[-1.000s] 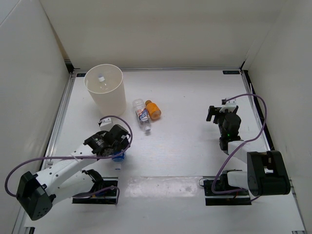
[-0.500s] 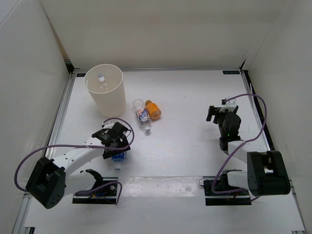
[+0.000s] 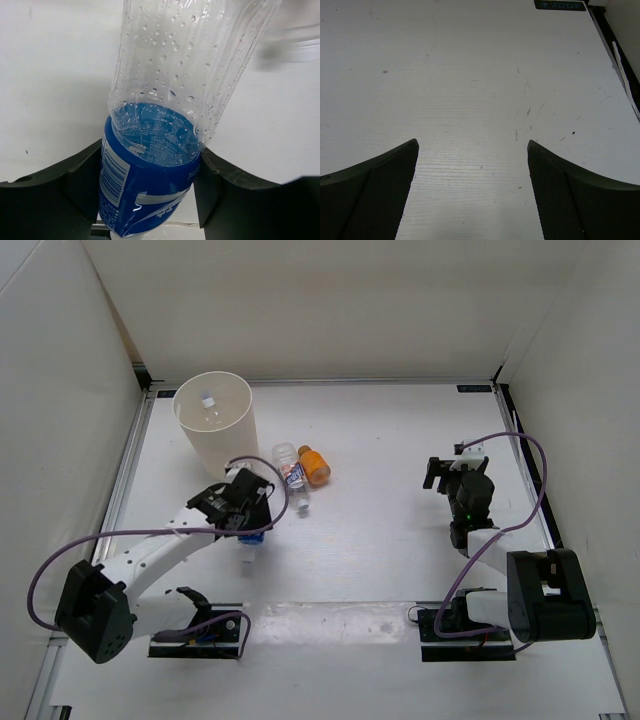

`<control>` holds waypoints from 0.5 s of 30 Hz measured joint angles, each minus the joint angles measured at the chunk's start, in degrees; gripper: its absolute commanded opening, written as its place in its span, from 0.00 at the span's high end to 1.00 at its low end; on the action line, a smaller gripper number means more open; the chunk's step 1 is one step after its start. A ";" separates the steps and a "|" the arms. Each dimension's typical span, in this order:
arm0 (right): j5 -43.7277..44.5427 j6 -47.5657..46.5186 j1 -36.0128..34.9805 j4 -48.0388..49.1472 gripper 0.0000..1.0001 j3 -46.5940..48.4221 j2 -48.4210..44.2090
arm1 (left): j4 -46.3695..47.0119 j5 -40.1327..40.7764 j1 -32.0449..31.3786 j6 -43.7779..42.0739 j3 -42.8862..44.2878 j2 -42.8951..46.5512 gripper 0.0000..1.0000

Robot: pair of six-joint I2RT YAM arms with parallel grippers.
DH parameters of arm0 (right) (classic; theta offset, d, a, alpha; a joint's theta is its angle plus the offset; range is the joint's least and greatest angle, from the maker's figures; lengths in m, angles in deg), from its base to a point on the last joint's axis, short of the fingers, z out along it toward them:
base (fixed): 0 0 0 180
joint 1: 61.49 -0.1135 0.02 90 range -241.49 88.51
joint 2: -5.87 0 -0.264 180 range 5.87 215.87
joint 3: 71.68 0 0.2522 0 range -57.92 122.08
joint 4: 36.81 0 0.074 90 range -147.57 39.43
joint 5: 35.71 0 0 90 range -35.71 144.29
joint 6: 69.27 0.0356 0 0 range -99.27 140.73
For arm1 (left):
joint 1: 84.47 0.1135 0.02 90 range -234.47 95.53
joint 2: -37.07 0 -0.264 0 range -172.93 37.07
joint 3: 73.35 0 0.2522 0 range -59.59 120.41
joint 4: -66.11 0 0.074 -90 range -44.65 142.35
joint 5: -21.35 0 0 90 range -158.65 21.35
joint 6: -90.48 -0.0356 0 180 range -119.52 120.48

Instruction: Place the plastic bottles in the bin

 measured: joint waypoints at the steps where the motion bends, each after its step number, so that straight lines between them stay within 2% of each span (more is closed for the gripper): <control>1: 0.00 0.00 -0.07 0.00 0.10 0.00 0.00 | 0.04 0.50 -0.57 -1.79 2.36 0.00 0.52; 9: 0.02 0.00 -0.11 0.00 0.10 0.00 0.00 | 0.94 2.16 -6.69 -21.62 24.63 -6.64 0.65; 11: 0.04 0.00 -0.11 0.00 0.10 0.00 0.00 | 0.98 2.10 -7.41 -26.49 30.10 -9.42 0.74; 15: 0.09 -0.04 -0.11 0.00 0.10 0.00 0.00 | 2.38 2.29 -7.54 -35.45 41.29 -13.88 0.79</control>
